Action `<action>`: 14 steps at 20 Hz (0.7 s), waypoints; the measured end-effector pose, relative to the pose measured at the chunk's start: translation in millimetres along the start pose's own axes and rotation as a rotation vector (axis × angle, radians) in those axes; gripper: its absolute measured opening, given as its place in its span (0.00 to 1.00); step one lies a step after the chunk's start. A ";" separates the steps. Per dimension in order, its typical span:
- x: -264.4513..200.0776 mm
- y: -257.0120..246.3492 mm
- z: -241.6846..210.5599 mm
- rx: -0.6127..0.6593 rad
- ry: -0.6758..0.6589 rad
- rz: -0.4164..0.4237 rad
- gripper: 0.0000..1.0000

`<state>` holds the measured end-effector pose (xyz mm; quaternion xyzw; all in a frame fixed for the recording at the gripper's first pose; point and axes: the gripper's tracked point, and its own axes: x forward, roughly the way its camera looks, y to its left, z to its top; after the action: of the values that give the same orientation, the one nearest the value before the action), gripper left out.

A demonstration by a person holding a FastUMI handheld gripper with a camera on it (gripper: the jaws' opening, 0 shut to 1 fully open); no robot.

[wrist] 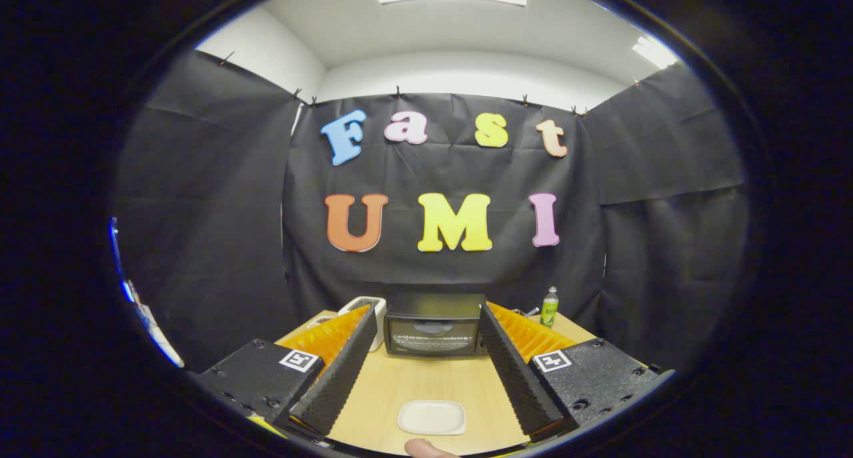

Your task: Open the toaster oven, put the food inside, and close the toaster oven door.

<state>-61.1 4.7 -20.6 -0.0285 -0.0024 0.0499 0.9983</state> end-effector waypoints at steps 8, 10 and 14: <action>-7.7 -14.6 8.5 -0.006 -0.024 -0.079 1.00; -11.8 -9.7 3.3 0.020 -0.006 -0.050 1.00; -16.4 -12.7 8.7 0.044 -0.007 -0.044 1.00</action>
<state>-76.2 -9.1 -11.2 -0.0061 -0.0053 0.0281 0.9996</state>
